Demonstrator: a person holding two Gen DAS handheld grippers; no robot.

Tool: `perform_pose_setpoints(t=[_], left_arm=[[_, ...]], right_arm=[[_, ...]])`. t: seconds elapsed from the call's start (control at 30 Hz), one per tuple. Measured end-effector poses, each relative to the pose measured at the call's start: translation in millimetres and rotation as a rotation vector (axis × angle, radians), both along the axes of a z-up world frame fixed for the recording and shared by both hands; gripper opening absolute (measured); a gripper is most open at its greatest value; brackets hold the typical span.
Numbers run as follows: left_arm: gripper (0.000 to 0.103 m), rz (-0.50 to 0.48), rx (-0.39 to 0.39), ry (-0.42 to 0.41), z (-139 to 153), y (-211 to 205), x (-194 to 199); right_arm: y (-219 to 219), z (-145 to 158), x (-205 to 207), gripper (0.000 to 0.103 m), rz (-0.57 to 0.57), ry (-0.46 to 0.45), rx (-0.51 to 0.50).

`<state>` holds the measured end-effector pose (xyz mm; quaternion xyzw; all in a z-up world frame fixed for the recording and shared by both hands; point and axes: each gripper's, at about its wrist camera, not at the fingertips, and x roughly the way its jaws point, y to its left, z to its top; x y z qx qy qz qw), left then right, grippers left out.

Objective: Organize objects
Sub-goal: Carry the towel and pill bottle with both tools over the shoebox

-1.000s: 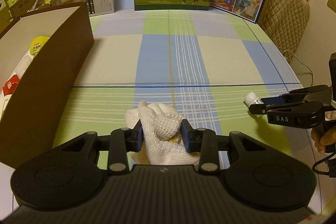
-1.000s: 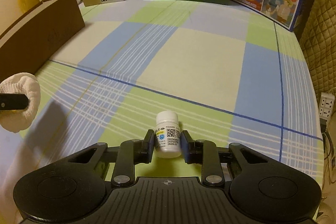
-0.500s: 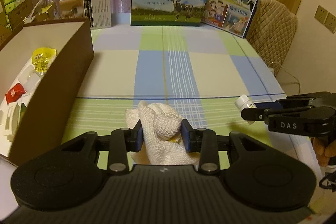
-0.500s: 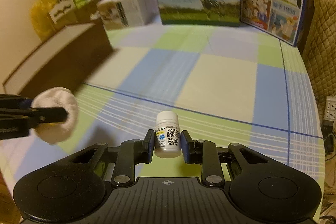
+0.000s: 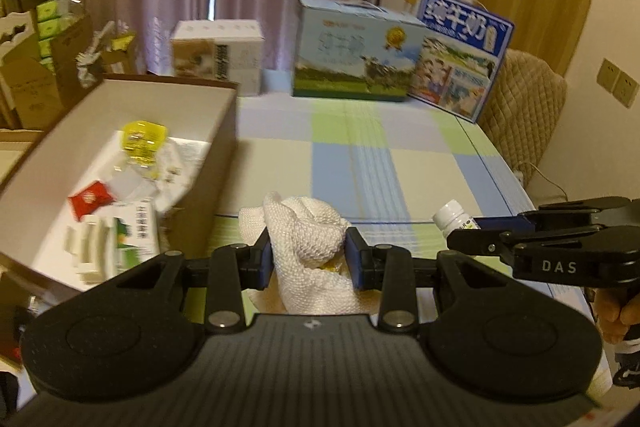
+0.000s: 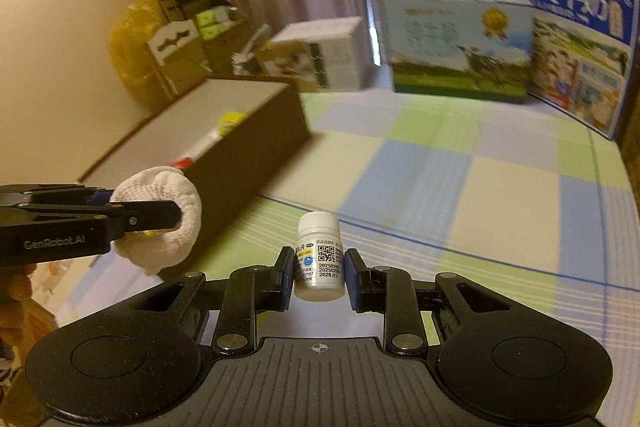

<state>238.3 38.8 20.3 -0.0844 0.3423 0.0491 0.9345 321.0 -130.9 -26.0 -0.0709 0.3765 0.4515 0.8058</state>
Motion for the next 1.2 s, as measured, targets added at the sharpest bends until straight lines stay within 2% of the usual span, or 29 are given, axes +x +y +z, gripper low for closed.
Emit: perform_pose_setpoints(t=[0.3,0.57,0.83,1.2], left_arm=[[0.031,0.089,0.019,-0.041,20.8,64.2,-34.4],[0.031,0.154,0.034,-0.042,24.4,120.4,-52.6],[0.032,0.186,0.032,-0.030,20.7,169.3,-56.1],[0.032,0.176,0.017,0.010,7.6,209.9,-45.4]], right_arm=[[64.3,17.0,-39.0,0.023,0.102,0.008,0.072],[125.9,18.1,-62.4,0.023,0.180,0.020,0.097],[172.6,14.8,-72.5,0.023,0.212,0.023,0.099],[217.6,-0.5,-71.6,0.023,0.192,0.038,0.055]])
